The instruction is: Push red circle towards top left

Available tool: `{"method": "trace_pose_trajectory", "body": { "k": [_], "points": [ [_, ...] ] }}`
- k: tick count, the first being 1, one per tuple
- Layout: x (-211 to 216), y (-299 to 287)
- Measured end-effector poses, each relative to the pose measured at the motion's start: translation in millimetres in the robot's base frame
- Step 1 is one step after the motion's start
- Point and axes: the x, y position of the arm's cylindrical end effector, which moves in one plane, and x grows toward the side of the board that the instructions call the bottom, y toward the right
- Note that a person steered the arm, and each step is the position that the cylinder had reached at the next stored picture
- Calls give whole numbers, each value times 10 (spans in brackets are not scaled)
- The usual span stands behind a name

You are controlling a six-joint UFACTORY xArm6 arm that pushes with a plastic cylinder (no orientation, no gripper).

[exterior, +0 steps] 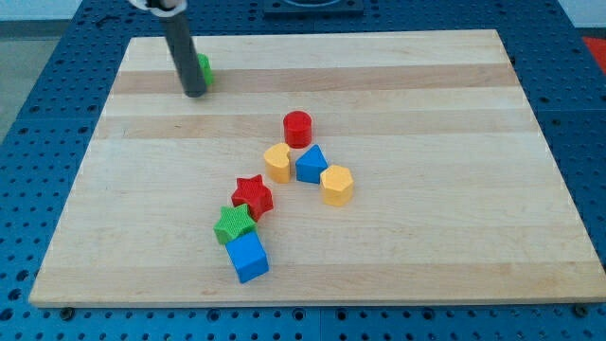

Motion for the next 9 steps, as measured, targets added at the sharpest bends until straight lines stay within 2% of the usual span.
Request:
{"method": "trace_pose_trajectory", "body": {
  "k": [2,3,5,7,9],
  "points": [
    [106,1779],
    [435,2034],
    [656,1486],
    [935,1419],
    [1028,1057]
  ]
}}
